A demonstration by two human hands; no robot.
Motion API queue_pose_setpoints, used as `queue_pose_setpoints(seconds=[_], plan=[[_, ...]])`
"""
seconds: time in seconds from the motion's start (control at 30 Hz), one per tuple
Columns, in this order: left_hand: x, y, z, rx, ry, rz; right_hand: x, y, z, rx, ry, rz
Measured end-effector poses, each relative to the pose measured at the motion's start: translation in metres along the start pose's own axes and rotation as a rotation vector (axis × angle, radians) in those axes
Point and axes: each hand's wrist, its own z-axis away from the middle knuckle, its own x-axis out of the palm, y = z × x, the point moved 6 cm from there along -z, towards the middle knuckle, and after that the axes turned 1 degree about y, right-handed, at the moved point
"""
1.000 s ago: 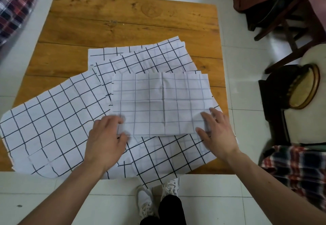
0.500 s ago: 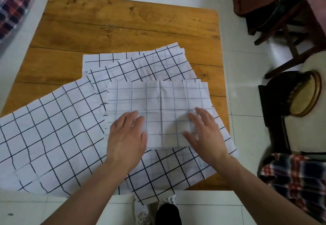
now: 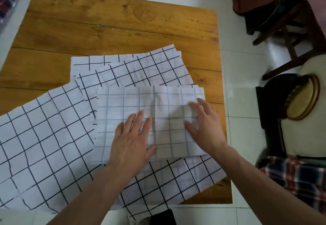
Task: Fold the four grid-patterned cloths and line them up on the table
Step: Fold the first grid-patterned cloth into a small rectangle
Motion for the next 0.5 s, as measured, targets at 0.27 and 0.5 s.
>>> queue_pose_setpoints(seconds=[0.27,0.5], plan=[[-0.026,0.014,-0.038,-0.008,0.131,0.042,-0.021,0.022,-0.031,0.108,0.059,-0.008],[-0.036,0.021,-0.068,-0.003,0.209,0.090,-0.025,0.027,-0.058,0.181,0.009,-0.082]])
